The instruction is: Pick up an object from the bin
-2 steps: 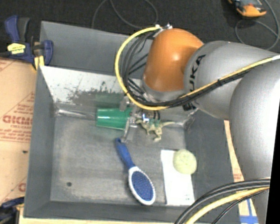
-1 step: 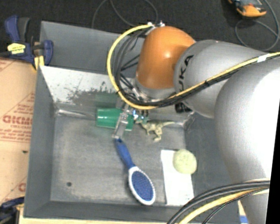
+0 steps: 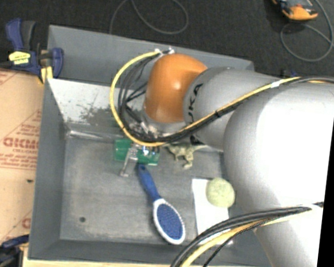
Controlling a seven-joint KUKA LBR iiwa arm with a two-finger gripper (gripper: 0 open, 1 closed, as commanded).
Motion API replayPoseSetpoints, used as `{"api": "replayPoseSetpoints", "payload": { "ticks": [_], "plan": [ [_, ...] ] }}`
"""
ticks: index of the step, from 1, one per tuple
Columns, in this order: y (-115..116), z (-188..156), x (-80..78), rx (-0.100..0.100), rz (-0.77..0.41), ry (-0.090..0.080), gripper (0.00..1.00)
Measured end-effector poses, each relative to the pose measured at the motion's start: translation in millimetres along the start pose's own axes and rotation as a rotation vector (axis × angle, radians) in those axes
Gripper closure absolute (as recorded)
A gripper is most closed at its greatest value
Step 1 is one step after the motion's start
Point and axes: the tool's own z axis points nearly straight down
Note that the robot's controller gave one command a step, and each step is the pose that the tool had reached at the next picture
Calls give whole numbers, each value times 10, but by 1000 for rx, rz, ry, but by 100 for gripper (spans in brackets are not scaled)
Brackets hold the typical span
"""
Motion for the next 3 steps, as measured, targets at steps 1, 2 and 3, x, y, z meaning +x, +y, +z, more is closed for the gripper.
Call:
{"api": "replayPoseSetpoints", "payload": {
  "ticks": [1,2,3],
  "plan": [
    [25,2,-14,-2,160,-2,100],
    [10,1,-22,-2,188,-3,100],
    [6,-1022,-29,0,163,1,100]
  ]
}}
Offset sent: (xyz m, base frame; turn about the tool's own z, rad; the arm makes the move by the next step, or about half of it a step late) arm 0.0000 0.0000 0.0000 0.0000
